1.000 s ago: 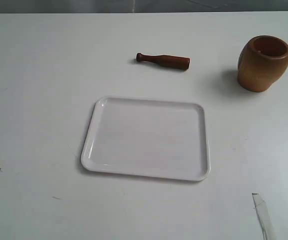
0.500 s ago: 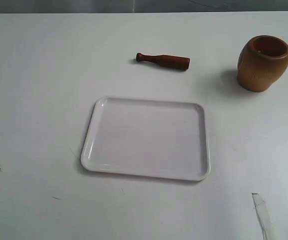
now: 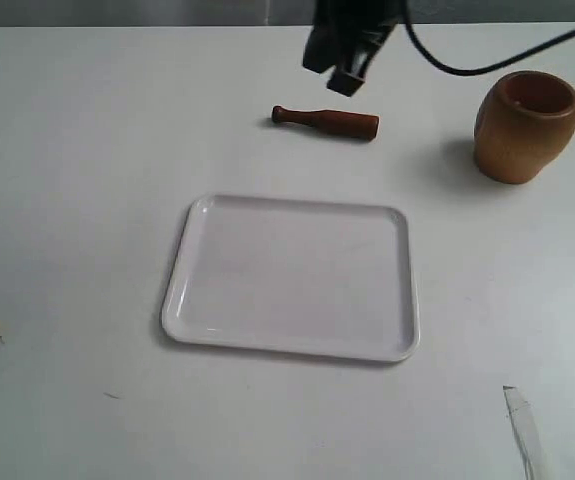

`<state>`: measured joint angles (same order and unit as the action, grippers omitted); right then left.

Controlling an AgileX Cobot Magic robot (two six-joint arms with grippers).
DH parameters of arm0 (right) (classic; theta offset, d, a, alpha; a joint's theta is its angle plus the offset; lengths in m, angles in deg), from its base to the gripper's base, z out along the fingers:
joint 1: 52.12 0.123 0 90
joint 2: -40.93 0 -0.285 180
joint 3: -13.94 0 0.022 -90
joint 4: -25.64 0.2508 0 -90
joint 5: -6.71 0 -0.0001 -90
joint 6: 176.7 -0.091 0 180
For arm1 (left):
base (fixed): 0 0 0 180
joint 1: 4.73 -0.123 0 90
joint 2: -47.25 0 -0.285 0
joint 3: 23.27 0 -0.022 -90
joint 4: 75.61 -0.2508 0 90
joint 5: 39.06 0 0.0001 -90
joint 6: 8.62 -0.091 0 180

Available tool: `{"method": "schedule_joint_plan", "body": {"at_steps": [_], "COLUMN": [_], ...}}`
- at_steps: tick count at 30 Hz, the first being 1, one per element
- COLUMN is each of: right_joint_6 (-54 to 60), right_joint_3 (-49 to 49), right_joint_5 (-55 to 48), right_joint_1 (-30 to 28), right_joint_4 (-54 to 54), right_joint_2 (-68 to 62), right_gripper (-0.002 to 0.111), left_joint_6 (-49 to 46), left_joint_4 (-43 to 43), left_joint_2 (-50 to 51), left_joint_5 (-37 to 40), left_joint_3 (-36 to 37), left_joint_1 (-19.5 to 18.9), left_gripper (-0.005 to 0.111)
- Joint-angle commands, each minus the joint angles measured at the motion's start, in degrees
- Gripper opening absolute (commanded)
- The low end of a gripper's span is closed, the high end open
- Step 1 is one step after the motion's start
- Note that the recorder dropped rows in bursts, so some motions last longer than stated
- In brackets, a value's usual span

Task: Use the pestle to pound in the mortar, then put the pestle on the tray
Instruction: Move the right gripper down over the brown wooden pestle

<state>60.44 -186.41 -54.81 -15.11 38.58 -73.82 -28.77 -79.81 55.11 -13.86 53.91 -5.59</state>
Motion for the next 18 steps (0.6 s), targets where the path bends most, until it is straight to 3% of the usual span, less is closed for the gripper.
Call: {"method": "schedule_joint_plan", "body": {"at_steps": [1, 7, 10, 15, 18], "right_joint_6": [-8.7, -10.0, -9.1, -9.2, -9.0], "right_joint_3": [-5.7, -16.2, -21.1, -28.0, -29.1], "right_joint_5": [4.5, -8.4, -8.4, -8.4, -8.1], "right_joint_1": [0.8, -0.2, -0.4, -0.4, -0.4], "right_joint_4": [-3.6, -7.9, -7.9, -11.3, -12.9], "right_joint_2": [-5.4, -15.5, -20.8, -28.1, -30.6], "right_gripper": [0.0, 0.004, 0.022, 0.07, 0.071], "left_joint_6": [0.5, 0.5, 0.5, 0.5, 0.5], "left_joint_4": [0.4, 0.4, 0.4, 0.4, 0.4], "left_joint_2": [-0.1, -0.1, -0.1, -0.1, -0.1], "left_joint_5": [-0.2, -0.2, -0.2, -0.2, -0.2], "left_joint_3": [0.0, 0.0, 0.0, 0.0, 0.0], "left_joint_1": [0.4, 0.4, 0.4, 0.4, 0.4], "left_gripper": [0.0, 0.0, 0.0, 0.0, 0.0]}}
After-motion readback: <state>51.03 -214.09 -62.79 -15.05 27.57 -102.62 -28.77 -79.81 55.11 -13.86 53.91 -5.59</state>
